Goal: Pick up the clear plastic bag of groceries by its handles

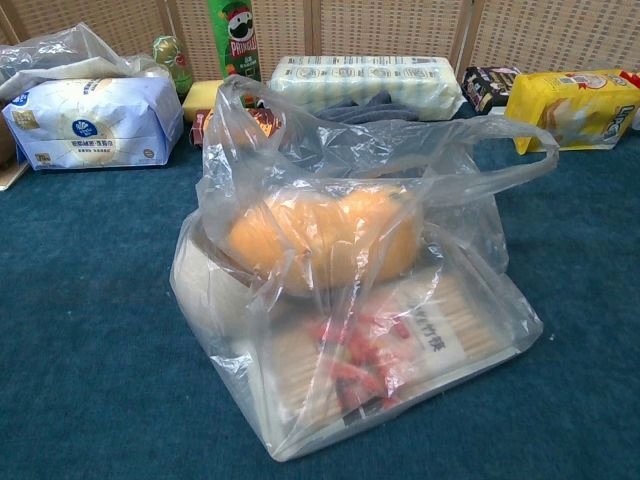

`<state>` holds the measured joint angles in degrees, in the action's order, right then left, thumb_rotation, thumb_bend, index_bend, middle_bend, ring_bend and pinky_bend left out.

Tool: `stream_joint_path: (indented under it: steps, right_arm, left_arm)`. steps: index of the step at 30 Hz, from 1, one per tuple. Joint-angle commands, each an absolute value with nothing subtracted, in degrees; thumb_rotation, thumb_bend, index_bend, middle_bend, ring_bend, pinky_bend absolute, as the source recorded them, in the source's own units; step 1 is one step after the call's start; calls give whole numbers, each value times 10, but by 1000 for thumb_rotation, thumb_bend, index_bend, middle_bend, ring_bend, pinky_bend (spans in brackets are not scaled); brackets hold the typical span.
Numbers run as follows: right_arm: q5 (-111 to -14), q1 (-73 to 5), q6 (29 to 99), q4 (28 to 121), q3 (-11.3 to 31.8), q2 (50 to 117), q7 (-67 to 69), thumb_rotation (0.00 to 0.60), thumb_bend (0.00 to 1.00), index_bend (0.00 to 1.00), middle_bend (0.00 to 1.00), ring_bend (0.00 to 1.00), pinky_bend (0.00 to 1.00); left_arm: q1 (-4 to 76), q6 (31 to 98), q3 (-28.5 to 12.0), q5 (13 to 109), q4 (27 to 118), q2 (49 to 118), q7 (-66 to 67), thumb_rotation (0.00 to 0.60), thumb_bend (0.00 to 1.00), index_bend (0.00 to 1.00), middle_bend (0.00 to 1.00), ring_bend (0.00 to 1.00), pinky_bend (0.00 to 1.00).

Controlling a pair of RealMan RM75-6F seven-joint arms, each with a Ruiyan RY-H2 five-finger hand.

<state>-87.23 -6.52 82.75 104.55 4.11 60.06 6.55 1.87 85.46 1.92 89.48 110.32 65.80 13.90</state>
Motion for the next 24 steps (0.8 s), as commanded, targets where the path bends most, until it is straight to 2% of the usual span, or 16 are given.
stream_joint_path:
  steps: [1,11,15,20,24]
  right_arm:
    - [-884,-69,827,1045,40,603,81,348,160,236,270,226,95]
    - [-901,-106,784,1059,43,605,99,347,133,275,320,269,127]
    - [-879,-124,756,1068,52,612,74,349,103,277,233,173,44]
    - [-835,-152,704,1077,62,612,38,343,75,249,227,157,12]
    - [-792,-176,664,1072,71,618,11,341,66,198,186,86,0]
  left_arm:
    - [19,857,18,897,1105,656,137,600,124,235,218,137,214]
    - [24,851,22,913,1110,652,123,600,124,234,218,137,214]
    - [28,846,20,913,1112,648,120,600,123,234,217,137,214]
    - [35,839,14,907,1115,647,125,600,124,235,218,137,214]
    - [42,831,9,899,1118,647,130,600,123,234,218,137,214]
